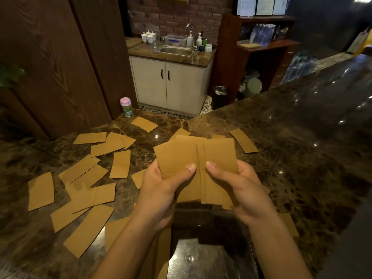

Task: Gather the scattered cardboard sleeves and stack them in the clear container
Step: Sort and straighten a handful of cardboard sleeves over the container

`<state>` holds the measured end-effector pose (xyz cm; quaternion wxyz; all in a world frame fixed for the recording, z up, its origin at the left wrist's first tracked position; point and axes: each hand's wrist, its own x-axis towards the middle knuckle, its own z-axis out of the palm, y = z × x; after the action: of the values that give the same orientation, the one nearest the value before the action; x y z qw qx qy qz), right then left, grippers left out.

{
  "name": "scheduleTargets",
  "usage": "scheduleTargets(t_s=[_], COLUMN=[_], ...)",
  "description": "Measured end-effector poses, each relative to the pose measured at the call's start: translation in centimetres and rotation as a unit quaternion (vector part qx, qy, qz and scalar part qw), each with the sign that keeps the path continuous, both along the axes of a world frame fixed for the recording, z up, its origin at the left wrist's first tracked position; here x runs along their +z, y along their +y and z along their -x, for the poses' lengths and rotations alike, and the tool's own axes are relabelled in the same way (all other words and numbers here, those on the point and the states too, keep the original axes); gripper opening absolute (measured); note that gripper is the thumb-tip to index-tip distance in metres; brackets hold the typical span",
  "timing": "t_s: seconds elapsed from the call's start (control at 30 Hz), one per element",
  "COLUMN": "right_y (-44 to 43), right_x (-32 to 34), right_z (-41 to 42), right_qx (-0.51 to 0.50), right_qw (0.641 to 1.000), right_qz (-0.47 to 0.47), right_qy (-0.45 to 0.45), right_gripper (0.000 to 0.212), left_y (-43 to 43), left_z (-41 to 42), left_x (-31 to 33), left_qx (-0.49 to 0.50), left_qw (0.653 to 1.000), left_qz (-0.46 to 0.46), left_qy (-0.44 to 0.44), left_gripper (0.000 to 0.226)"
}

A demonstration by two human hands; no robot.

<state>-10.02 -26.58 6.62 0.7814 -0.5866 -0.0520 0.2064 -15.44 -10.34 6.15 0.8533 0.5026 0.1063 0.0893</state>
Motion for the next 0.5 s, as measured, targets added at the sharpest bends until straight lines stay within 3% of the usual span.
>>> scheduleTargets(t_s=[0.23,0.33,0.43,0.5], right_y=[0.4,0.7,1.4,2.1], right_x=[-0.3,-0.7,-0.7,-0.8], right_z=[0.1,0.4,1.1,1.5], right_qx=[-0.026,-0.088,-0.129,-0.106], right_qw=[0.997,0.97,0.935,0.94], right_qz=[0.051,0.159,0.235,0.219], right_qy=[-0.057,-0.162,-0.234,-0.238], right_gripper=[0.02,0.014,0.004,0.006], left_y=[-0.2,0.0,-0.6,-1.1], left_z=[0.0,-0.2,-0.3,-0.3], left_x=[-0.6,-1.4,-1.4,-1.2], left_qx=[0.077,0.106,0.036,-0.012], left_qw=[0.991,0.975,0.975,0.981], left_qz=[-0.105,-0.196,-0.218,-0.19], left_qy=[-0.014,-0.015,-0.033,-0.029], left_gripper=[0.039,0.032,0.029,0.038])
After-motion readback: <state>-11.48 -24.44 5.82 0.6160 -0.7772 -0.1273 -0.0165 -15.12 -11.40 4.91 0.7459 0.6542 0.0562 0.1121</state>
